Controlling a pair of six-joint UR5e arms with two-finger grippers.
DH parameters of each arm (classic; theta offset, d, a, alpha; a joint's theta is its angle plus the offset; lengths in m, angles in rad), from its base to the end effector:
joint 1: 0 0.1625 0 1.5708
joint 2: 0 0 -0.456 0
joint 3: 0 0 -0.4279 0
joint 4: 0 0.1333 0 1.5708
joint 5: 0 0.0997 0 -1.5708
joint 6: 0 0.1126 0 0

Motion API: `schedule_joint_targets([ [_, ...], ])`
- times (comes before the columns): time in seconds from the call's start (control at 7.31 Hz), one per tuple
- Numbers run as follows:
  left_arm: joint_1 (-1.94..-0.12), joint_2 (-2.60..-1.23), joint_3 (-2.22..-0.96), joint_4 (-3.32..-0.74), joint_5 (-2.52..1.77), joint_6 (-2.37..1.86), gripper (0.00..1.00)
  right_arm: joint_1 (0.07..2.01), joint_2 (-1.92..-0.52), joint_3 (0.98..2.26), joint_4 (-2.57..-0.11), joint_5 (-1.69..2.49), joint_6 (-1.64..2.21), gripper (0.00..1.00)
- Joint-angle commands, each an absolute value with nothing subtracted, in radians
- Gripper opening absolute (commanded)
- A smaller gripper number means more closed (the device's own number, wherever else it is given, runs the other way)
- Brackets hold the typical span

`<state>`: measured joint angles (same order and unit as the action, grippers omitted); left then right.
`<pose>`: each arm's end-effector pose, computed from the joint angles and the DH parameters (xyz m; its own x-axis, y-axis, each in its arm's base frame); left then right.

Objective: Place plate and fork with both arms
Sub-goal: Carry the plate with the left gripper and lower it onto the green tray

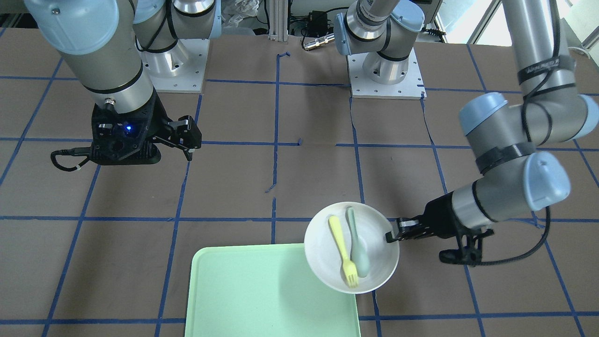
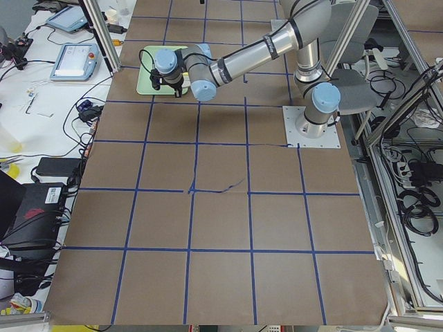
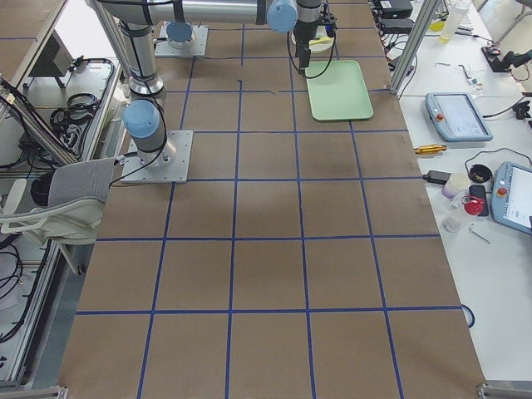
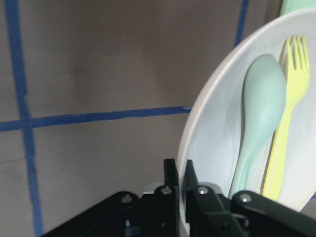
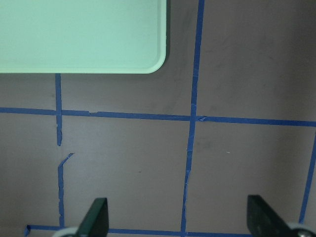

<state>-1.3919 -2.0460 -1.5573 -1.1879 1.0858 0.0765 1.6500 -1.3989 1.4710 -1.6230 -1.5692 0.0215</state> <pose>-0.0612 -0.7054 0.2702 -0.8751 -0.1180 0.4694 -0.1108 0.9929 0.0430 0.1807 -0.5898 0.4664 -0.9983 -0.0576 -0.0012 -0.0577 0.9981 0.0199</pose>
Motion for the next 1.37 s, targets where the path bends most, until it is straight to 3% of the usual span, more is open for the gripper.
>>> schedule_joint_targets([
  [0.0,-1.521,-2.22,-1.388,-1.121,1.065,-0.046,0.0,1.651,-1.399,1.471,-1.623,-1.563,0.023,1.0],
  [0.41,-1.591,-2.347,-1.367,-1.01,1.065,-0.038,0.0,1.652,-1.401,1.471,-1.623,-1.559,0.025,1.0],
  [0.68,-1.612,-2.347,-1.367,-1.011,1.065,-0.04,0.0,1.652,-1.399,1.471,-1.623,-1.559,0.025,1.0],
  [0.82,-1.621,-2.349,-1.367,-1.009,1.068,-0.037,0.05,1.652,-1.396,1.468,-1.626,-1.56,0.025,1.0],
  [0.96,-1.624,-2.341,-1.367,-0.996,1.069,-0.047,0.88,1.654,-1.384,1.457,-1.644,-1.56,0.023,1.0],
  [1.09,-1.623,-2.304,-1.37,-0.961,1.081,-0.051,1.0,1.657,-1.352,1.456,-1.74,-1.557,0.021,1.0],
  [1.23,-1.615,-2.266,-1.37,-0.966,1.135,-0.048,1.0,1.66,-1.295,1.453,-1.87,-1.557,0.003,1.0],
])
